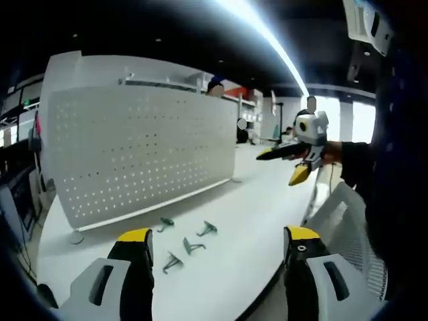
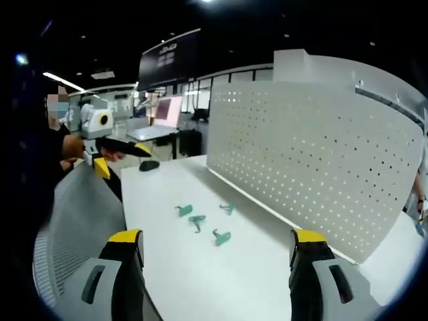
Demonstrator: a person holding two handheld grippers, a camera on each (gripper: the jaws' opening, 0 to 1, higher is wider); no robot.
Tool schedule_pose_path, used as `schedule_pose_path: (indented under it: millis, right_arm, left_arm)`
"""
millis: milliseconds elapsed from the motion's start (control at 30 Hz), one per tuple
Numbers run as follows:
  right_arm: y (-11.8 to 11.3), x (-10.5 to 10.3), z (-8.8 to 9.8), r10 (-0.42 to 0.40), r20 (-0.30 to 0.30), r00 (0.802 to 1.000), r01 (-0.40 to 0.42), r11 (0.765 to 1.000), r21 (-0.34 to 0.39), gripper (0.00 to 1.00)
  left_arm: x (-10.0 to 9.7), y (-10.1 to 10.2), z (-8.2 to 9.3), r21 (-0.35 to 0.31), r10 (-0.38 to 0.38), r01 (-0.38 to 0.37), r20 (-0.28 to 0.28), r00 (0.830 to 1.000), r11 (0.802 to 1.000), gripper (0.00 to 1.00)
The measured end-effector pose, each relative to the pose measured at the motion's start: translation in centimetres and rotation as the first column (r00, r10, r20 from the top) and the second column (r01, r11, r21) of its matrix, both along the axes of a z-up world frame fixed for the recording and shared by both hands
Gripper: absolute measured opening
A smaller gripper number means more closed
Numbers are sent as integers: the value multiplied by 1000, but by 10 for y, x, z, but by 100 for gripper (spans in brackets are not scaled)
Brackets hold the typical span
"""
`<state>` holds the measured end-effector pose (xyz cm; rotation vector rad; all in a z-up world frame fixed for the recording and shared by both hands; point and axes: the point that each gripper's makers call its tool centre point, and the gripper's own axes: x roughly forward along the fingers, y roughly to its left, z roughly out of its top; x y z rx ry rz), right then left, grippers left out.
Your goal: Insert the hook assembly into the mounting plate slot until the hook locks in place.
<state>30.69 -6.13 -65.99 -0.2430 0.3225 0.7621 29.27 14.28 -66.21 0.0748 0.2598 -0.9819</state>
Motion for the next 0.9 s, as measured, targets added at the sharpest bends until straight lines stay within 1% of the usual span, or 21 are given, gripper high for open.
schedule_pose_path:
  millis: [633, 900]
  right_arm:
    - [2, -1, 1, 4, 5, 1000, -4, 1000, 2, 92]
    - [3, -1, -3, 10, -4, 1000, -10, 1000, 0, 92]
  left_arm:
    - [0, 0, 0, -1, 7, -7, 8, 1000, 1000, 80]
    - [1, 1, -1, 2, 10, -10, 3, 1000, 1000, 79]
